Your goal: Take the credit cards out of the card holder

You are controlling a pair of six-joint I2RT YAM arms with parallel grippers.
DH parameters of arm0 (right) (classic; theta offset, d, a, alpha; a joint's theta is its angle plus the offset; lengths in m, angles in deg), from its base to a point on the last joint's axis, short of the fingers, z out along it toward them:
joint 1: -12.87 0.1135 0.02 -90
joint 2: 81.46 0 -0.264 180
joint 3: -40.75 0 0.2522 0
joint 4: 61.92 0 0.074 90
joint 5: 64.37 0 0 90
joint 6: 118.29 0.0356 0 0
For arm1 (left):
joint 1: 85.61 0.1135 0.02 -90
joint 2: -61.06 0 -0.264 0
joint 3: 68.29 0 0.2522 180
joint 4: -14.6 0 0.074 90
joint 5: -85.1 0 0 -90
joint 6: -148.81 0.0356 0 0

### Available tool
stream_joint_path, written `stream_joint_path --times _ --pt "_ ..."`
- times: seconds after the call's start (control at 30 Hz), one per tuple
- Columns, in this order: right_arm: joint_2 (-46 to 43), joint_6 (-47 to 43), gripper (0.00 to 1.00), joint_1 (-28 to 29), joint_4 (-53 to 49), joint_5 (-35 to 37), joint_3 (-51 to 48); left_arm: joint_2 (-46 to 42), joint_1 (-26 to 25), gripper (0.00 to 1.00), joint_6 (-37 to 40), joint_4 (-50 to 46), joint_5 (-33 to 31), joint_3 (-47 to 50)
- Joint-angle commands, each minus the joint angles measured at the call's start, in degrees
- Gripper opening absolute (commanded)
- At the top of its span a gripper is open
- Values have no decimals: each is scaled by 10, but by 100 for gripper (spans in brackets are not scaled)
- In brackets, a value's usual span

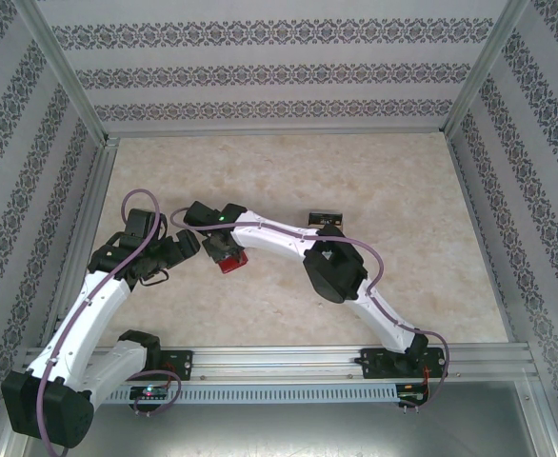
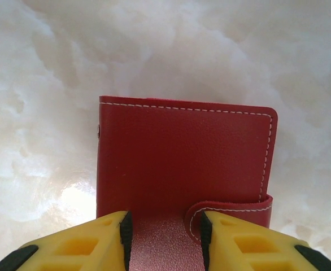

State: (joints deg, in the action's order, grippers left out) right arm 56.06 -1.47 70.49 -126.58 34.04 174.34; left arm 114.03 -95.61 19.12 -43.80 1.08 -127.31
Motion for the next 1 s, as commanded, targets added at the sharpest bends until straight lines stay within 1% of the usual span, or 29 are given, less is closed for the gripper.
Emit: stream_joint_path --times 0.0,0.2,0.6,0.73,0.83,0.87,0.97 --pt "-7 -17 40 1 -30 22 31 -6 4 100 7 -15 9 3" --pt "-20 -25 40 -2 -33 28 35 -3 5 100 3 -5 11 7" --pt "7 -22 38 -10 -15 0 -14 -7 5 100 -6 -14 7 10" --pt "7 -18 38 -12 -3 0 -41 -10 5 100 -4 -14 8 10" --pt "10 -21 38 -14 2 -2 -44 -7 4 100 -3 -10 13 12" --pt "12 -22 36 -14 2 -3 -44 -7 4 100 -3 -11 14 11" --pt "10 -21 22 -14 3 -6 -47 -6 4 100 -1 -7 18 13"
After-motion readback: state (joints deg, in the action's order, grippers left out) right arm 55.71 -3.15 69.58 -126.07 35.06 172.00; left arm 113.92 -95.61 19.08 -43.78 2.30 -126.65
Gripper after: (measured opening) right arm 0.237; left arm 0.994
